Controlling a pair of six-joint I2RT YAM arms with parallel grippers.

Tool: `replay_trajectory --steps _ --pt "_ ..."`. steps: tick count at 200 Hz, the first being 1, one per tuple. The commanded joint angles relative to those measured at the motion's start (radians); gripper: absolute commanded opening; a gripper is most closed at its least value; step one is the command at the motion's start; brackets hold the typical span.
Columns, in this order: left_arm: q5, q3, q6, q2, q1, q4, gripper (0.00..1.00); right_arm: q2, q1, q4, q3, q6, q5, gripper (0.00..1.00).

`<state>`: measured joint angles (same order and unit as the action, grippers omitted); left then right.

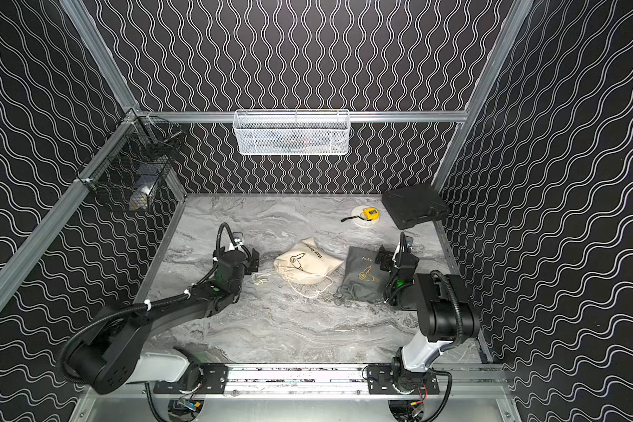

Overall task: Pack away hair dryers
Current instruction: Reset both arms

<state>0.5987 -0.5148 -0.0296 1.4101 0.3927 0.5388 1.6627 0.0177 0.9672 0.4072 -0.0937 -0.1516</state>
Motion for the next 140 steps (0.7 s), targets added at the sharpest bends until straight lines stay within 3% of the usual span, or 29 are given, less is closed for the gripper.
replay_trajectory --steps 1,25,51,74,113,128,140 --pt "-0.062 -0.009 0.107 0.042 -0.078 0.141 0.99 -0.004 -0.001 -0.030 0.005 0.002 0.000 1.00" --pt "-0.169 0.001 0.157 0.013 -0.149 0.147 0.99 -0.001 -0.001 -0.013 0.002 0.002 -0.007 1.00" --pt "-0.308 0.060 0.045 -0.034 -0.226 0.069 0.99 0.008 -0.001 0.020 -0.004 0.005 -0.006 1.00" --pt "-0.358 0.159 0.085 0.037 -0.239 0.332 0.99 0.007 -0.001 0.014 -0.004 0.005 -0.009 1.00" --pt "-0.492 0.224 0.022 0.255 -0.351 0.667 0.99 0.006 -0.001 0.050 -0.022 -0.013 -0.058 1.00" --pt "-0.571 0.166 0.005 0.224 -0.385 0.491 0.99 0.004 -0.001 0.038 -0.017 -0.020 -0.070 1.00" --pt "-0.594 0.146 0.027 0.247 -0.385 0.494 0.99 0.006 -0.002 0.034 -0.014 -0.019 -0.073 1.00"
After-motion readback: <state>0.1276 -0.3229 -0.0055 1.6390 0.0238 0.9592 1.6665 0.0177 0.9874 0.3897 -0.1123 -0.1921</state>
